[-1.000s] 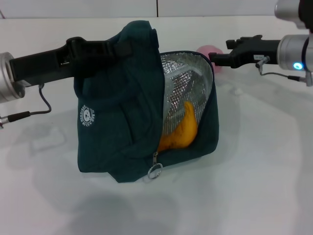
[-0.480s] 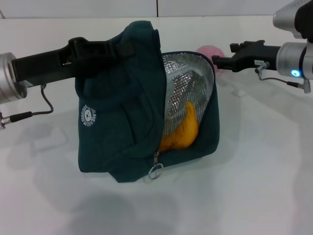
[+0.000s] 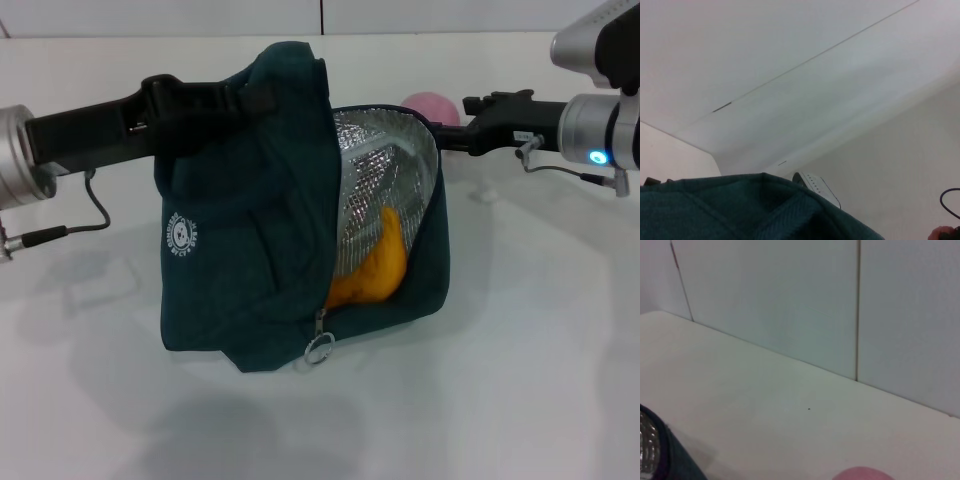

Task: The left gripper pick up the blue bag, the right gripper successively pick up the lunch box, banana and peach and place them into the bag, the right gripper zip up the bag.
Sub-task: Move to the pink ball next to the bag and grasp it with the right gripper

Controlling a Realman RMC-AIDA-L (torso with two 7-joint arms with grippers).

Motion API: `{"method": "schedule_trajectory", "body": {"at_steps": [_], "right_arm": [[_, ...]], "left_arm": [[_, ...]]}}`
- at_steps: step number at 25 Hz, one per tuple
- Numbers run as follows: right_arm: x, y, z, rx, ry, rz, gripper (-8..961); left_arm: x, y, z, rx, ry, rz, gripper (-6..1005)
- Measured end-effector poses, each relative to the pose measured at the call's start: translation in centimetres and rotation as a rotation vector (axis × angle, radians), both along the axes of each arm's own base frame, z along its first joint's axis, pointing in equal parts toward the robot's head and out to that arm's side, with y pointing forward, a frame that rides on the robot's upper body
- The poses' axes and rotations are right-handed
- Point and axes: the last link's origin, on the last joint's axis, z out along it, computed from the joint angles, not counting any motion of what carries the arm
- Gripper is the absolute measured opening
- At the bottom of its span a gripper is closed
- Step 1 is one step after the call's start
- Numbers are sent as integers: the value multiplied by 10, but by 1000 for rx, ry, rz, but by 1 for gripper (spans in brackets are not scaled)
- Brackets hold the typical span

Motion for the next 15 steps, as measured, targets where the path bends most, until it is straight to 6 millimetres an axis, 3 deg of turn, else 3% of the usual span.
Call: {"method": "schedule_trajectory", "body": {"at_steps": [15], "right_arm": [[5, -3, -3, 9, -9, 5, 597]], "left_arm": [[2, 3, -1, 6, 4, 4, 47]]}}
